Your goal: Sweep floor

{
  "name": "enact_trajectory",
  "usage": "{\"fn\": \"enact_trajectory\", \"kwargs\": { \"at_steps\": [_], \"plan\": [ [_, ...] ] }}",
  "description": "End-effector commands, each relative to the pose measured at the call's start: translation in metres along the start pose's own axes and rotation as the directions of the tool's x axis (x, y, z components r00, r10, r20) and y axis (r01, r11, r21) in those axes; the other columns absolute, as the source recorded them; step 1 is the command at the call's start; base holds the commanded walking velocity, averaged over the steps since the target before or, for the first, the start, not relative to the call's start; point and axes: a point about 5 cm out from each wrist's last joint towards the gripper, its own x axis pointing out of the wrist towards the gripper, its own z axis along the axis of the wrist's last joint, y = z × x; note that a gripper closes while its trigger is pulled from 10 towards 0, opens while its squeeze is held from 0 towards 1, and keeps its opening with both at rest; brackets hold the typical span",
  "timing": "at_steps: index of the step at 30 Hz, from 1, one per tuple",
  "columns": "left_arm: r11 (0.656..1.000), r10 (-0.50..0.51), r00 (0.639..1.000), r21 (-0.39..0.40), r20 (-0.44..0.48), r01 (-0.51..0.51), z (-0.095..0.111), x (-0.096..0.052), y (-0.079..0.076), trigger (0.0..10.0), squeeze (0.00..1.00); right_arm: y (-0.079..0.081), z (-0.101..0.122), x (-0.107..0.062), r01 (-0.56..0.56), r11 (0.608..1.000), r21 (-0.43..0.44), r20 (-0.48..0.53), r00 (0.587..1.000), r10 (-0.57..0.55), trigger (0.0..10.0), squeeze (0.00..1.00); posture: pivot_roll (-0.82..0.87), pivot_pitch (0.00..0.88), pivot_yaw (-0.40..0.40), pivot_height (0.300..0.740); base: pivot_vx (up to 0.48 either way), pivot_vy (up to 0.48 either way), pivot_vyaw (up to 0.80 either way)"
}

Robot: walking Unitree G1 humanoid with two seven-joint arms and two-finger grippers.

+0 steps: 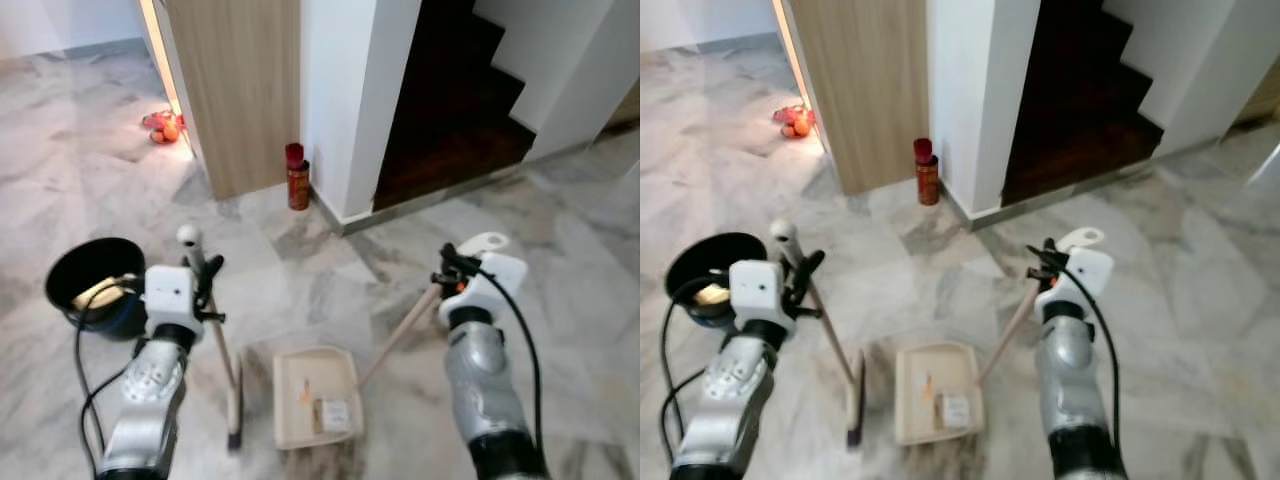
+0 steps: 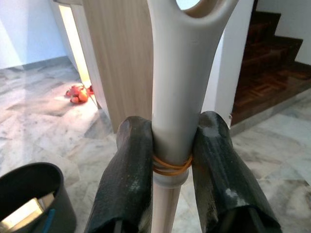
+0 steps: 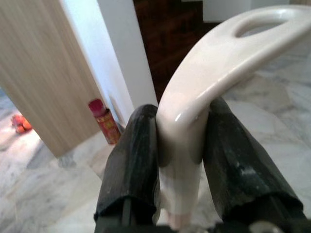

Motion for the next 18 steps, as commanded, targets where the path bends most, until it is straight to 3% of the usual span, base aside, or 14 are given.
{"fn": "enact_trajectory", "kwargs": {
  "at_steps": [1, 10, 15, 18],
  "plan": [
    [1.0, 0.005, 0.999, 0.009, 0.037, -0.005, 0.0082, 0.0018, 0.0032, 10.0, 0.0, 0.008, 0.0133, 0.0048, -0.026, 1.0, 0.003, 0.058, 0.998, 0.026, 10.0, 0.0, 0.06, 0.068, -0.039, 0.74, 0.0, 0.375, 0.0],
    [1.0, 0.004, 0.999, 0.009, 0.039, -0.004, 0.0087, 0.0019, 0.0031, 10.0, 0.0, 0.0084, 0.0129, 0.0047, -0.03, 1.0, 0.005, 0.058, 0.998, 0.029, 10.0, 0.0, 0.07, 0.061, -0.039, 0.74, 0.0, 0.375, 0.0],
    [1.0, 0.004, 0.999, 0.009, 0.042, -0.004, 0.0092, 0.002, 0.003, 10.0, 0.0, 0.0113, 0.0136, 0.0049, -0.044, 0.999, 0.006, 0.064, 0.997, 0.044, 10.0, 0.0, 0.07, 0.052, -0.039, 0.74, 0.0, 0.375, 0.61],
    [1.0, 0.001, 0.999, 0.008, 0.042, -0.001, 0.0094, 0.0019, 0.0023, 10.0, 0.0, 0.0112, 0.0134, 0.0051, -0.043, 0.999, 0.017, 0.064, 0.997, 0.042, 10.0, 0.0, 0.07, 0.052, -0.039, 0.74, 0.0, 0.374, 0.0]
  ]
}}
